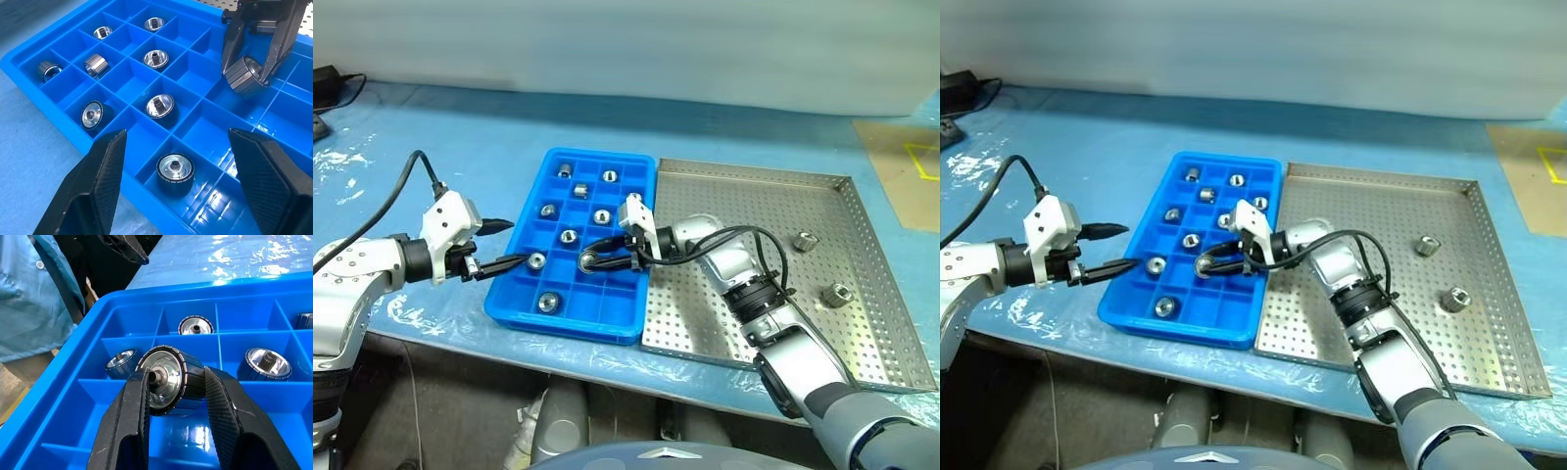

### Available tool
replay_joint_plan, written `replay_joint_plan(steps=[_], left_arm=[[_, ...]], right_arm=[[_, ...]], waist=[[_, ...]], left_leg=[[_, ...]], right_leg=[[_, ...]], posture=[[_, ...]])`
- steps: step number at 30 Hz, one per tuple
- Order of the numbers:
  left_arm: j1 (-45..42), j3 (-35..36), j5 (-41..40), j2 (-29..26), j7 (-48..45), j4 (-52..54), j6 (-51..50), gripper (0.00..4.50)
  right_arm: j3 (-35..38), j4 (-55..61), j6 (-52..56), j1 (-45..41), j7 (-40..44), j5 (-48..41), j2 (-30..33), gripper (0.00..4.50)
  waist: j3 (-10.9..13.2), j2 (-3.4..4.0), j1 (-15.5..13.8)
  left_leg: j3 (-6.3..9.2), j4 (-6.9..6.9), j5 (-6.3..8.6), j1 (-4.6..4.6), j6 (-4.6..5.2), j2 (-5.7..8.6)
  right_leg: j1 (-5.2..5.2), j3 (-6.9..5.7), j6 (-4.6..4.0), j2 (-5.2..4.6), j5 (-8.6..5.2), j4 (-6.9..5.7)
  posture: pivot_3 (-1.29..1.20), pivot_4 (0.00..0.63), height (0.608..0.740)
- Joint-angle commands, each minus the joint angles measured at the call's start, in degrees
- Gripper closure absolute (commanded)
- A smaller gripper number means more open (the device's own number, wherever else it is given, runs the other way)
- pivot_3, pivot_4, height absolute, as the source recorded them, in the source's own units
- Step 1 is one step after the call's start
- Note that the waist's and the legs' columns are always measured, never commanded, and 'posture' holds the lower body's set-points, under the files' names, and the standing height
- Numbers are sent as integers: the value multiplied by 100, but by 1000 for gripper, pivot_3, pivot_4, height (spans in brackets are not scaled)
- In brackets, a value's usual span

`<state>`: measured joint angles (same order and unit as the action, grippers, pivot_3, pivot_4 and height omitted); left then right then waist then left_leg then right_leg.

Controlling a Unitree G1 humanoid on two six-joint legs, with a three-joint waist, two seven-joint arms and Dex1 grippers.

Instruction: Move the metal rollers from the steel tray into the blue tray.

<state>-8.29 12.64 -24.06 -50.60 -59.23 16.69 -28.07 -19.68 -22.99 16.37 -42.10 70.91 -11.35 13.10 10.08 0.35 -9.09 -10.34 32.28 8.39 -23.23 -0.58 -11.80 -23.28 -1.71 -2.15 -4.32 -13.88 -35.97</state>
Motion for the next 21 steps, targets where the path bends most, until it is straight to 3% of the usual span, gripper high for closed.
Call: replay_joint_plan(steps=[1,4,8,15,21], left_arm=[[-149,-55,-150,-16,-10,173,-28,1003],[-172,-139,-156,-43,-48,155,-6,1003],[-247,-243,-152,-32,-84,80,41,1003],[-735,-668,-98,123,-271,-263,205,1003],[-1489,-1277,-20,591,-530,-710,402,1003]], right_arm=[[57,59,-99,18,-84,12,-67,3274],[59,32,-179,77,-97,57,-14,3274],[85,-104,-305,66,-428,261,-10,2003],[362,376,-83,153,-596,56,122,2003],[907,1527,666,358,-807,-431,536,2003]], waist=[[0,0,2],[-1,-1,8],[-2,-2,19],[-2,-3,19],[-2,-4,77]], left_leg=[[1,-3,-2,1,-3,0],[1,-4,-3,2,-4,0],[1,-4,-3,1,-5,0],[3,-2,-6,3,-10,3],[1,0,-19,1,-31,4]], right_leg=[[-1,0,0,1,0,-1],[-1,0,-1,1,0,0],[-1,0,-1,1,0,1],[6,3,0,0,0,-2],[2,6,1,4,1,-5]], posture=[[291,150,740],[281,150,740],[261,150,740],[187,150,740],[54,150,740]])
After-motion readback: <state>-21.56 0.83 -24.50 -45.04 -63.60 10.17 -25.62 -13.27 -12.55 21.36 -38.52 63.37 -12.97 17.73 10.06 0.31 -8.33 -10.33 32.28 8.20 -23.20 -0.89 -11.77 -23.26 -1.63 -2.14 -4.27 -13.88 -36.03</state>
